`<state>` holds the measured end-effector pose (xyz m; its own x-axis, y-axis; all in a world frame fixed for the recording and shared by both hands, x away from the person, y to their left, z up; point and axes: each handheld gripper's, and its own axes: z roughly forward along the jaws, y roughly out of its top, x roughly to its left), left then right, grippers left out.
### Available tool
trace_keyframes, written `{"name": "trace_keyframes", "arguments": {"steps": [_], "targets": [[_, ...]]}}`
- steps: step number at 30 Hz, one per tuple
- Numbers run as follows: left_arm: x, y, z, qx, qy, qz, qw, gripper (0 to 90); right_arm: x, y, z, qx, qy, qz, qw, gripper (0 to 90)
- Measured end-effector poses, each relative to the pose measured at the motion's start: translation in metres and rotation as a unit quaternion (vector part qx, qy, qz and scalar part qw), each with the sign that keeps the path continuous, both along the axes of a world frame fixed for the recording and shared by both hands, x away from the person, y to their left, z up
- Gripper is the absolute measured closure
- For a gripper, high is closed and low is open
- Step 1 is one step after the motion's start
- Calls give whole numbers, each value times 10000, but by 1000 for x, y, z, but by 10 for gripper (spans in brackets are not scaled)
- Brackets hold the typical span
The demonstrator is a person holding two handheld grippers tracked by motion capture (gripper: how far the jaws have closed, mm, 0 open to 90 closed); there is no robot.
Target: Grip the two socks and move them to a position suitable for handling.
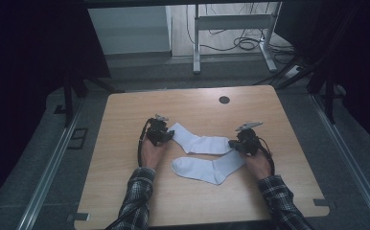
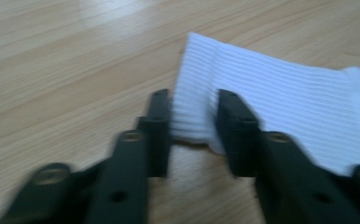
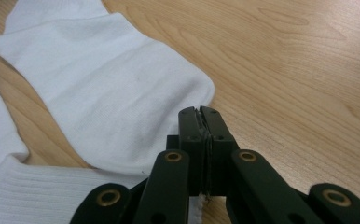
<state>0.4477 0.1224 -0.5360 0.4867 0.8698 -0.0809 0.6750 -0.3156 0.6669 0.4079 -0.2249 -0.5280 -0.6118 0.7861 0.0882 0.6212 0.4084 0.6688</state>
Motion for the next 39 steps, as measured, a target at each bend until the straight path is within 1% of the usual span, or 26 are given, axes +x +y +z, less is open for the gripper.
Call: {"name": "trace_keyframes", "arguments": {"steps": [2, 3, 5, 6, 7, 8, 9, 11, 12, 13, 14, 15, 16, 17, 19, 20, 21, 22, 23, 25, 27, 30, 34, 35, 37, 39], "targets": [[0, -1, 0, 6, 12, -35, 10000, 785, -1, 1, 1, 14, -10, -13, 10000, 881], [-1, -3, 1, 38, -18, -65, 10000, 809, -3, 1, 4, 66, -91, 30, 9999, 884], [-2, -5, 3, 80, -131, -81, 9998, 818, -5, 1, 9, 68, -116, 52, 9999, 885], [-2, -5, 3, 80, -131, -81, 9998, 818, -5, 1, 9, 68, -116, 52, 9999, 885], [-4, -6, 8, 6, -221, -78, 9997, 817, -9, 2, 15, 72, -163, 127, 9998, 884], [-4, -6, 8, 6, -221, -78, 9997, 817, -9, 2, 15, 72, -163, 127, 9998, 884], [-6, -8, 17, -21, -303, -120, 9995, 814, -13, 2, 21, 87, -189, 192, 9996, 885], [-7, -8, 25, -9, -374, -180, 9991, 811, -18, 3, 27, 121, -220, 253, 9994, 885], [-7, -8, 25, -9, -374, -180, 9991, 810, -21, 3, 30, 149, -254, 311, 9991, 885], [-9, -8, 36, 23, -451, -259, 9986, 809, -25, 3, 34, 166, -266, 366, 9988, 885], [-9, -8, 36, 23, -451, -259, 9986, 807, -25, 3, 34, 166, -266, 366, 9988, 885], [-12, -10, 46, 63, -508, -325, 9982, 806, -37, 5, 41, 198, -292, 508, 9981, 885], [-12, -10, 46, 63, -508, -325, 9982, 806, -40, 5, 43, 194, -312, 566, 9977, 885], [-13, -10, 56, 129, -572, -389, 9975, 805, -46, 5, 45, 187, -325, 633, 9973, 885], [-14, -12, 63, 158, -624, -441, 9970, 804, -57, 5, 50, 237, -330, 745, 9964, 884], [-14, -12, 63, 158, -624, -441, 9970, 801, -57, 5, 50, 237, -330, 745, 9964, 884], [-14, -15, 66, 204, -630, -484, 9966, 798, -68, 5, 53, 323, -312, 866, 9952, 884], [-14, -17, 67, 217, -640, -503, 9964, 798, -68, 5, 53, 323, -312, 866, 9952, 884], [-12, -21, 67, 242, -615, -568, 9962, 796, -78, 6, 53, 413, -260, 988, 9939, 883], [-10, -27, 64, 316, -546, -662, 9958, 795, -86, 7, 51, 424, -235, 1074, 9930, 882], [-8, -34, 58, 409, -488, -729, 9953, 793, -93, 9, 47, 524, -131, 1177, 9916, 882], [-4, -44, 48, 499, -424, -771, 9949, 792, -102, 15, 40, 665, 24, 1332, 9888, 881], [1, -53, 37, 532, -331, -786, 9949, 772, -111, 25, 30, 698, 167, 1511, 9859, 878], [2, -55, 34, 585, -316, -762, 9949, 722, -112, 27, 26, 650, 188, 1548, 9856, 872], [1, -58, 31, 691, -353, -720, 9944, 598, -112, 30, 19, 520, 221, 1571, 9860, 804], [-1, -55, 32, 669, -413, -675, 9946, 510, -111, 29, 17, 482, 219, 1521, 9869, 748]]}}
